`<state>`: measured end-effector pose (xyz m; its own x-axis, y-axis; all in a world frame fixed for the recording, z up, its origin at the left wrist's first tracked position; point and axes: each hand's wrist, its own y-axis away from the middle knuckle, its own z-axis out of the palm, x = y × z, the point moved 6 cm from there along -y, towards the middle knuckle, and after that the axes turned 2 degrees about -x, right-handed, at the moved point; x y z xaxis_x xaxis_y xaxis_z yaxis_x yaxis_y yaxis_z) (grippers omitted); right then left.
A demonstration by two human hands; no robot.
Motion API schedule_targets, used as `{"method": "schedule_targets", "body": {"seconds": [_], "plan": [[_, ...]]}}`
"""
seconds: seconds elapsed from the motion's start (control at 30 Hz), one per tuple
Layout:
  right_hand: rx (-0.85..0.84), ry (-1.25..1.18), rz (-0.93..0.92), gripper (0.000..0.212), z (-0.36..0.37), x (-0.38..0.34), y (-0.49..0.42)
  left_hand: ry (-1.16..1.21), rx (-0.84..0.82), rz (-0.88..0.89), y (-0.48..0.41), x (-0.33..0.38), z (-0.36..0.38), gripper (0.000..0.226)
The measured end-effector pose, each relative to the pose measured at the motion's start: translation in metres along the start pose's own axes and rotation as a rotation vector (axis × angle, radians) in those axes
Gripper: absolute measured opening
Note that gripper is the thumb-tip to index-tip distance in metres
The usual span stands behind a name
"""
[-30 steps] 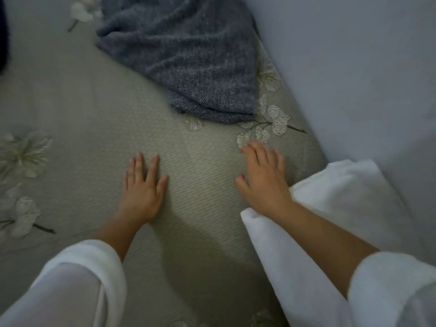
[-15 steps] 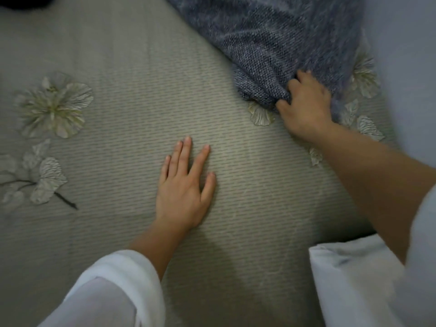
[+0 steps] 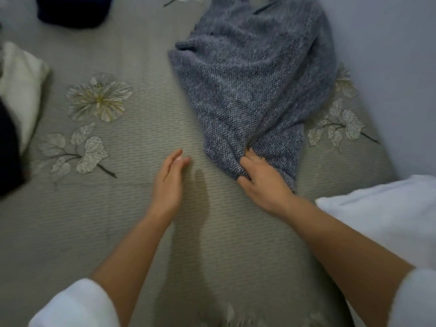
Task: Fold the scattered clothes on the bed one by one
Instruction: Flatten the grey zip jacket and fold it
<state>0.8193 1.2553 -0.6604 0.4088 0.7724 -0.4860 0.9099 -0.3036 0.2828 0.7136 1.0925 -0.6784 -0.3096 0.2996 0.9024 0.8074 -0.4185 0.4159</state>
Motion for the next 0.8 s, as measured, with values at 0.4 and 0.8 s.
{"method": "schedule_targets", "body": {"seconds": [0.4, 0.8], "plan": [[-0.586, -0.014, -0.087, 0.02, 0.107, -0.152, 0.192, 0.042, -0.062, -0.478, 0.152, -0.043, -0.104, 0.04], [-0.513, -0.633, 0.305, 0.017, -0.015, -0.213, 0.262, 0.107, -0.127, -0.409, 0.285, 0.06, -0.202, 0.019]]}}
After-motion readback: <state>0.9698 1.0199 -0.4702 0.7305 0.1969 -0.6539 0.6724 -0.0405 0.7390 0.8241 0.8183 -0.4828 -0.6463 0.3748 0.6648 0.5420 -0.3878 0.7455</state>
